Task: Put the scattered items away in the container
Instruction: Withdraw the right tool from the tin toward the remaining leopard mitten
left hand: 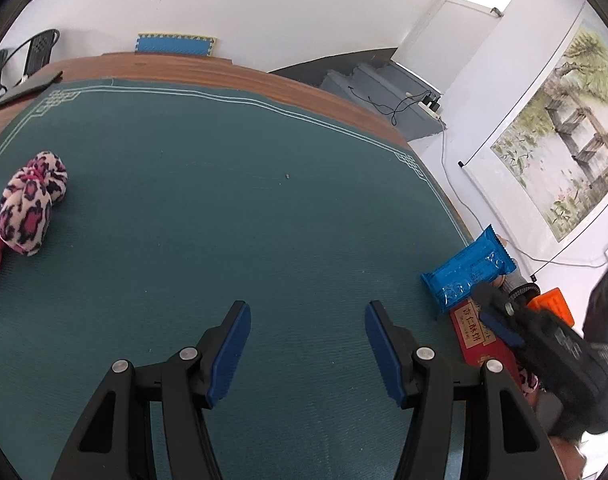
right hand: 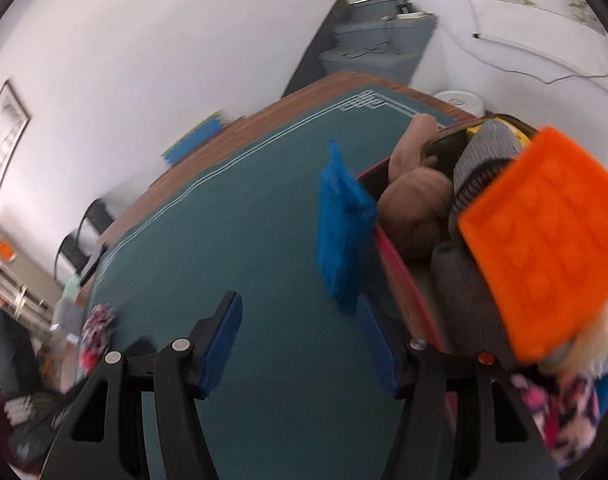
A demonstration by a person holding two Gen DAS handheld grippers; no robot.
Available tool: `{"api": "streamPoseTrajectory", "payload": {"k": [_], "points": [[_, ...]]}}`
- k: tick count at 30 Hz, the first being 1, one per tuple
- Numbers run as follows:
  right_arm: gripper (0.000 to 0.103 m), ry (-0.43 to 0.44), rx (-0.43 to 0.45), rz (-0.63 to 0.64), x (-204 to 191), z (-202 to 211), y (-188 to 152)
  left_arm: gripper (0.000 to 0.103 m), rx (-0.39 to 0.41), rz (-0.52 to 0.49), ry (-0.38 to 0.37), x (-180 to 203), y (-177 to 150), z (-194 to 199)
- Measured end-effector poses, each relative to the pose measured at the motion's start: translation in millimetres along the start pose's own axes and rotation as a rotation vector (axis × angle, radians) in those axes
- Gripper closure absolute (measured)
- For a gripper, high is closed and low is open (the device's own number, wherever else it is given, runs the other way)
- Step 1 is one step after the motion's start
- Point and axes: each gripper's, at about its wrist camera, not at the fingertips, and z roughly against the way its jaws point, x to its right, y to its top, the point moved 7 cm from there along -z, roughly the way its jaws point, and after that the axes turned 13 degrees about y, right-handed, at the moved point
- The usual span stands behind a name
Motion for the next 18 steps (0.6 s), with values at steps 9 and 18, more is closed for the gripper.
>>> {"api": "streamPoseTrajectory", "payload": {"k": [9,18], "points": [[0.039,-0.166,0.085,0.08,-4,-30,19,0.042,-0.026,0.002,0.005,-5,-4,-13],[0.086,-0.168,0.096,0.094,-2,-24,25,0.042,-0.031,-0.007,0.021,-2,-10,-19]]}}
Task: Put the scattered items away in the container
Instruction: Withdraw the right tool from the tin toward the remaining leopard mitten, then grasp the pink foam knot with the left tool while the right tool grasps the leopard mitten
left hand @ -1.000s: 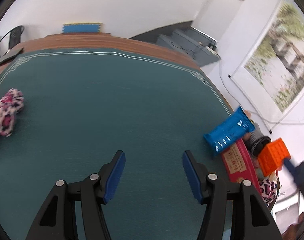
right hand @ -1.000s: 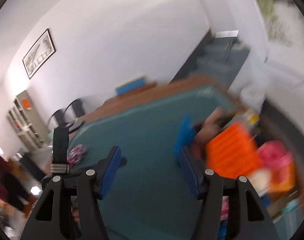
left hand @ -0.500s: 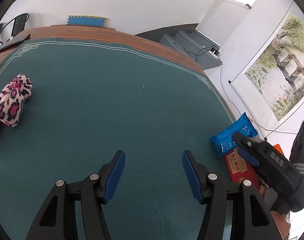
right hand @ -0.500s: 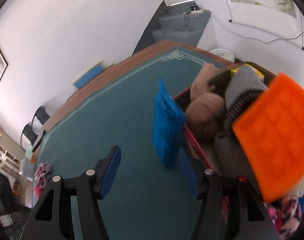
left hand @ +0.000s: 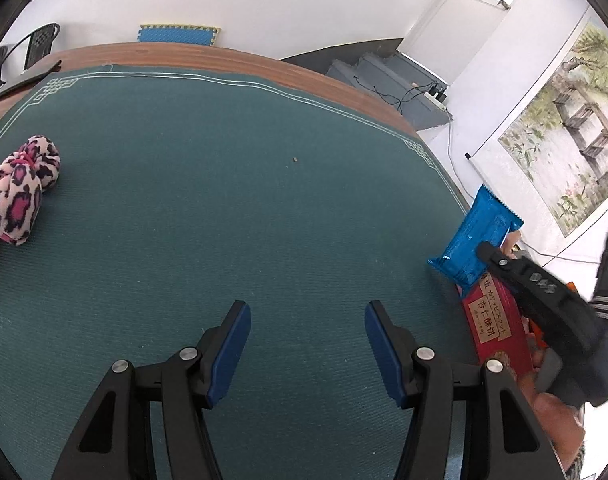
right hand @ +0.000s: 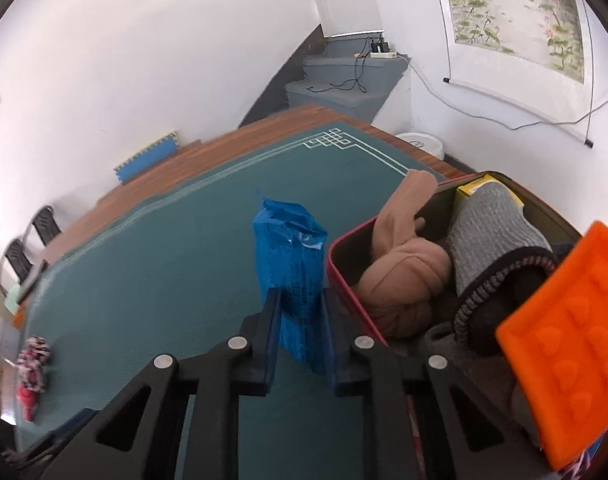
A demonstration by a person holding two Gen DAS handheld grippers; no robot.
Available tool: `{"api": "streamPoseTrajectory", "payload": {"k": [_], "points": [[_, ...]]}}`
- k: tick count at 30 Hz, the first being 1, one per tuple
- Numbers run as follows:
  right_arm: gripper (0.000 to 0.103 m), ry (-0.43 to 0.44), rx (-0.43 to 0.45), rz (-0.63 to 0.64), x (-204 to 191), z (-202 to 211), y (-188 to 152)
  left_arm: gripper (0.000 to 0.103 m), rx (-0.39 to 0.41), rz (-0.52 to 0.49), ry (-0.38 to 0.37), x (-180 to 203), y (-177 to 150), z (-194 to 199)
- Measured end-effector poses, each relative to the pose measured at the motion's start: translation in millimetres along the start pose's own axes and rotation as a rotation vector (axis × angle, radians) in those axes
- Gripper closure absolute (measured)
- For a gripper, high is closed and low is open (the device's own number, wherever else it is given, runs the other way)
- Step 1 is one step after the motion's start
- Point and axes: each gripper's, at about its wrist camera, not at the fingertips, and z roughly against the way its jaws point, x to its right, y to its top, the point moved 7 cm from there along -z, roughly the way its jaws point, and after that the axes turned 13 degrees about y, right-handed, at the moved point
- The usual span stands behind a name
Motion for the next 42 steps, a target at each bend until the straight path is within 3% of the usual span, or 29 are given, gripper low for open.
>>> {"api": "streamPoseTrajectory", "payload": {"k": [2,4,8,11,15,20,22,23,30,36,42], "points": [[0.089,0.042,0.022,0.013,-8,12,3,0.042,0.004,-0.003,0.0,0,-1,1],[0.101,0.071,0.053,0.038,-18,28,8,0.042,0.005,-0.004,0.0,2,-2,2],[0.103,0.114,0.135,0.092,-33,71,28,0.042,0.003,-0.006,0.002,2,-3,1],[0.103,0.114,0.164,0.084,-22,95,44,0.042,0.002,-0.009,0.002,5,-4,0],[0.101,0.213,0.087,0.095,-18,100,45,0.042,0.005,-0.018,0.002,8,-6,2],[0.08,0.279,-0.085,0.131,-19,76,0,0.042,0.013,-0.015,0.002,6,-4,7],[0.063,0.288,-0.143,0.154,-23,65,-21,0.042,0.016,-0.012,0.002,5,-3,8],[0.06,0.286,-0.164,0.167,-24,61,-28,0.042,0.017,-0.01,0.002,5,-3,9],[0.058,0.19,-0.256,0.25,-24,35,-64,0.042,0.029,0.01,0.038,-4,2,12],[0.051,0.253,-0.271,0.269,-53,22,-77,0.042,0.072,-0.008,0.104,-23,10,27],[0.043,0.323,-0.288,0.267,-91,13,-88,0.036,0.111,0.019,0.164,-81,18,50]]}}
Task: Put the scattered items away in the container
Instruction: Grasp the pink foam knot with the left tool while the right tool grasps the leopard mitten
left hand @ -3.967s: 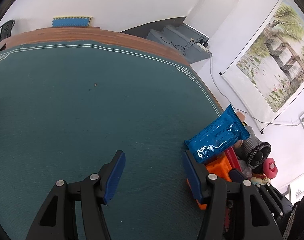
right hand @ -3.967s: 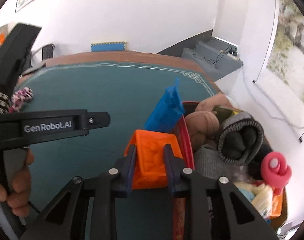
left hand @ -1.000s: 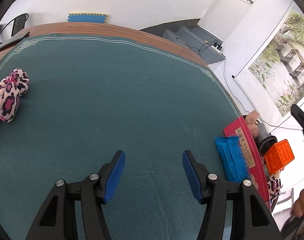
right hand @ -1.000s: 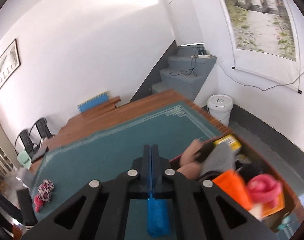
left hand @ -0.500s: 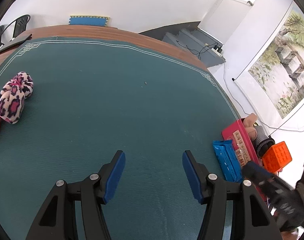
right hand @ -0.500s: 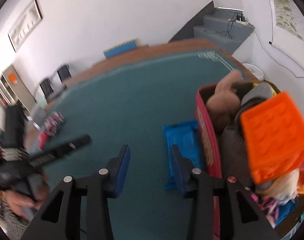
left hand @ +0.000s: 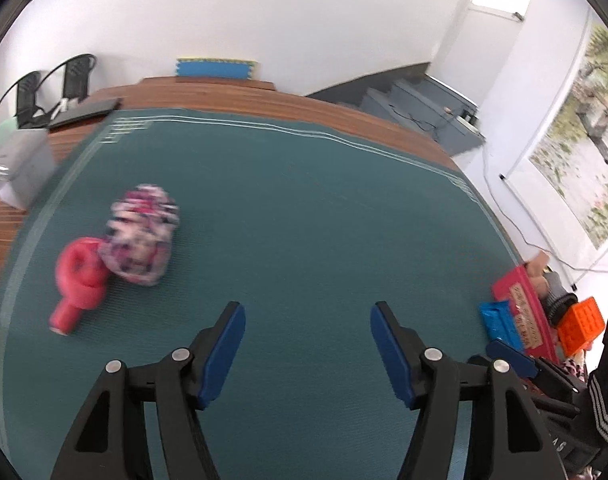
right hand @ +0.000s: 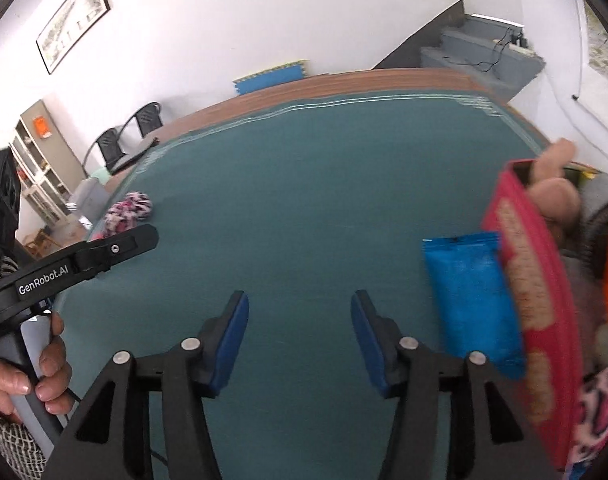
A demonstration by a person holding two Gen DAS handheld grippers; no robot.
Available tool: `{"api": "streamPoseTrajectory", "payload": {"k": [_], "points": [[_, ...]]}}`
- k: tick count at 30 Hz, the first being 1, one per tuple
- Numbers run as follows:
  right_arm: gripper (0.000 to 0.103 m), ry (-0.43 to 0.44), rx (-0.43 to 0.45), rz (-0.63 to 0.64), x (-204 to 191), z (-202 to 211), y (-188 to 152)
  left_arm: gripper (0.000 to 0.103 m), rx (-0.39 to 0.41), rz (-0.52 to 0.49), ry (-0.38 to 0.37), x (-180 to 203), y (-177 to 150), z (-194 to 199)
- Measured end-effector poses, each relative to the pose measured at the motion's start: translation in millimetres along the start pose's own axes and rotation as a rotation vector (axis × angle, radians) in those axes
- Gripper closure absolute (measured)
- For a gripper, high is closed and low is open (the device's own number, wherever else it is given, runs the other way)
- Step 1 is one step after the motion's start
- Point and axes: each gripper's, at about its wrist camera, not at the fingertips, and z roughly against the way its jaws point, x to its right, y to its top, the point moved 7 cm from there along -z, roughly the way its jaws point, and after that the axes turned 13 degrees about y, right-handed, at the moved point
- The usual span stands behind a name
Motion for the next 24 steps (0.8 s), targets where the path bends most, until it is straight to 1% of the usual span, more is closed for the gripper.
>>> {"api": "streamPoseTrajectory", "payload": {"k": [2,4,6,8,11,16,20,24], "points": [[0.042,0.015,-0.001,-0.008,-7,-8,1,0.036,0.004,0.005,0.003,-20,2,2],[0.04,0.028,-0.003,-0.015,-14,-15,2,0.036,0.022,-0.015,0.003,-41,3,7],[0.04,0.026,-0.007,-0.015,-16,-18,0,0.036,0.043,-0.048,0.032,-60,2,8],[0.038,0.022,-0.005,-0.026,-17,-20,-1,0.036,0.051,-0.068,0.076,-79,1,7],[0.037,0.025,-0.004,-0.059,-17,-26,-1,0.036,0.037,-0.079,0.094,-100,-2,0],[0.037,0.021,-0.027,-0.069,-24,-40,-5,0.036,0.022,-0.11,0.107,-109,-4,-15],[0.037,0.016,-0.03,-0.064,-31,-50,-4,0.036,0.006,-0.118,0.127,-116,-3,-30],[0.037,0.009,-0.035,-0.072,-31,-58,-4,0.036,-0.01,-0.118,0.131,-119,-1,-44]]}}
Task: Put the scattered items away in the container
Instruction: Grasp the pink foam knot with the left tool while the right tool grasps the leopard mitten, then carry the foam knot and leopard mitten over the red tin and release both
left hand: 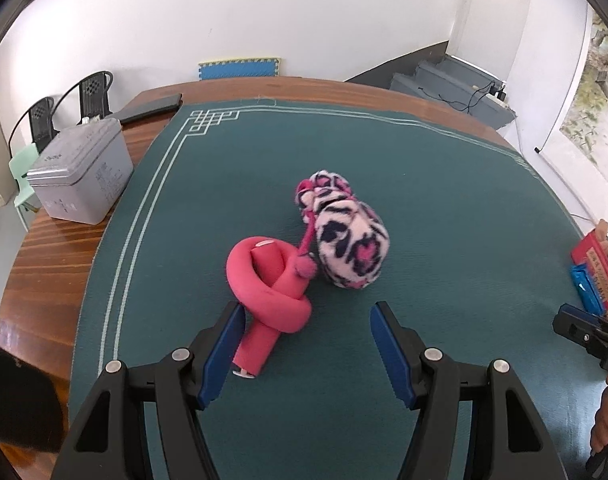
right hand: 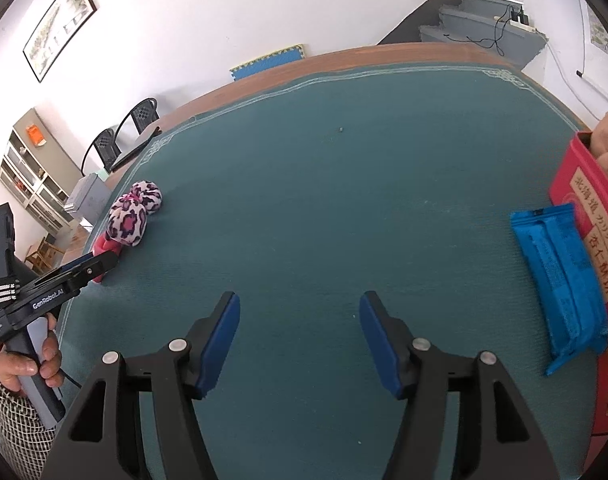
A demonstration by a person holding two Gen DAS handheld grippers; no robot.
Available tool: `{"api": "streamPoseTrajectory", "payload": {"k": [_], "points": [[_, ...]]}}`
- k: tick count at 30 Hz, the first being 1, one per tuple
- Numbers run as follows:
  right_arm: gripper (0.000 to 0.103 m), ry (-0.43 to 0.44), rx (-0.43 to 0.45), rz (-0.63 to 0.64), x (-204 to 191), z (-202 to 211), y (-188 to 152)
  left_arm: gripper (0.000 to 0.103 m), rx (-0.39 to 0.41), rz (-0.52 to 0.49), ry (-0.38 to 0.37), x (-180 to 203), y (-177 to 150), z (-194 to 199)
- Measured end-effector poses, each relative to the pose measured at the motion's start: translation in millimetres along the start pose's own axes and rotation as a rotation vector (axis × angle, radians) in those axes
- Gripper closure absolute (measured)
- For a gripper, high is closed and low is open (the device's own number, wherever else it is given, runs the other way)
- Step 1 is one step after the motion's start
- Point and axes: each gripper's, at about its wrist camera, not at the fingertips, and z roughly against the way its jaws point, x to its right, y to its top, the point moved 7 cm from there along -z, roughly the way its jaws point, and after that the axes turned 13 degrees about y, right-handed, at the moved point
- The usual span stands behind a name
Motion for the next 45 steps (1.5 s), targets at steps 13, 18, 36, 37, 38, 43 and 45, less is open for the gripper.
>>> {"api": "streamPoseTrajectory", "payload": {"k": [13,18,36,37,38,43,45], "points": [[0.036,0.004,-0.018,0.045,-30,-24,13,0.07,0.007,0.045,-0.01,-12,0,-9],[0.036,0.076,-0.001,0.112,-76,-37,35,0.071,0.023,0.049,-0.028,-12,2,-3],[0.037,0.311,-0.167,-0.087,-141,-166,69,0.071,0.024,0.094,-0.035,-21,5,1],[0.037,0.31,-0.158,-0.079,-142,-167,69,0.071,0.023,0.095,-0.034,-21,4,1],[0.037,0.303,-0.162,-0.062,-144,-168,69,0.071,0.022,0.094,-0.033,-21,4,0],[0.067,0.283,-0.172,0.002,-150,-166,63,0.071,0.018,0.084,-0.031,-18,1,0],[0.07,0.267,-0.16,0.031,-152,-160,61,0.071,0.022,0.078,-0.036,-15,2,1]]}}
